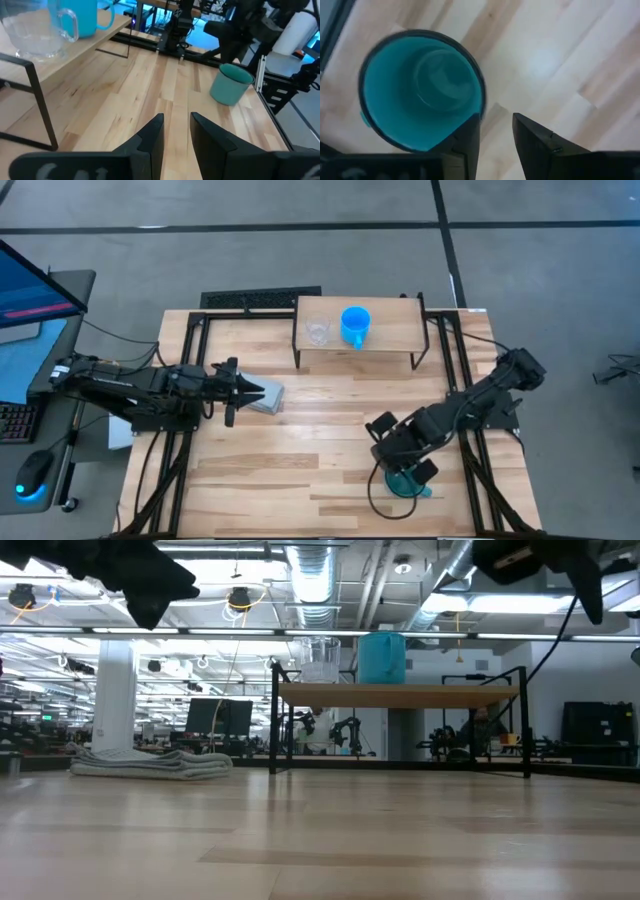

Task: Stack small to large cups/mugs on shelf
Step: Put the green mug on the shelf

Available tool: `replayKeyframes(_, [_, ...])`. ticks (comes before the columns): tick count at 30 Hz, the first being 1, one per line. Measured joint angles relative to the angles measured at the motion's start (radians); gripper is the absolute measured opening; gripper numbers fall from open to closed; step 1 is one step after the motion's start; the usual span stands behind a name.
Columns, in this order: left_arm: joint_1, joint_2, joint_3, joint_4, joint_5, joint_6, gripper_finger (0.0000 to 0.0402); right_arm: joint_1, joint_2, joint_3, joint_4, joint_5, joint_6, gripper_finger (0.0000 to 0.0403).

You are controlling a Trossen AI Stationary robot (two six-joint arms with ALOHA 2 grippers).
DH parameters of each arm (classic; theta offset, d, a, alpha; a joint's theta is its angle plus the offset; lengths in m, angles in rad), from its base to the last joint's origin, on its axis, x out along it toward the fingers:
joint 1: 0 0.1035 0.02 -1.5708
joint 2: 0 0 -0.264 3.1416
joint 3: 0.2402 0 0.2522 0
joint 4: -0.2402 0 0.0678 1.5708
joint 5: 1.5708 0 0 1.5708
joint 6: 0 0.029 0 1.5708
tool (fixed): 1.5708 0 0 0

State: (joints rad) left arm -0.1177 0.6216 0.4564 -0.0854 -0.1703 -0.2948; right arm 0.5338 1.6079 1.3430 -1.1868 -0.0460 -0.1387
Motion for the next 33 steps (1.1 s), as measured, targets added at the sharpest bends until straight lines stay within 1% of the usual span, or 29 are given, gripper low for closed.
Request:
replayKeyframes(3, [0.0,0.0,0.0,-0.019,0.0,-0.007,0.0085,-0.004,0.027,0.0,0.011,-0.034,-0.024,0.0135])
replayKeyframes(6, [0.0,0.0,0.0,-0.041,0.0,-0.013,0.0085,-0.004,0.046,0.0,0.025,-0.045,-0.044,0.0133])
replayKeyframes(15, [0.0,0.0,0.0,-0.059,0.001,-0.014,0.0085,-0.008,0.051,0.0,0.084,-0.057,-0.072,0.0132])
replayKeyframes(20, [0.0,0.0,0.0,-0.06,0.001,-0.015,0.0085,-0.006,0.051,-0.044,0.135,-0.061,-0.071,0.0132])
replayKeyframes(30, [0.0,0.0,0.0,-0.06,0.002,-0.017,0.0085,-0.004,0.052,-0.058,0.13,-0.061,-0.07,0.0132])
replayKeyframes(33, [0.0,0.0,0.0,-0.06,0.002,-0.017,0.0085,-0.006,0.079,-0.058,0.131,-0.062,-0.08,0.0132])
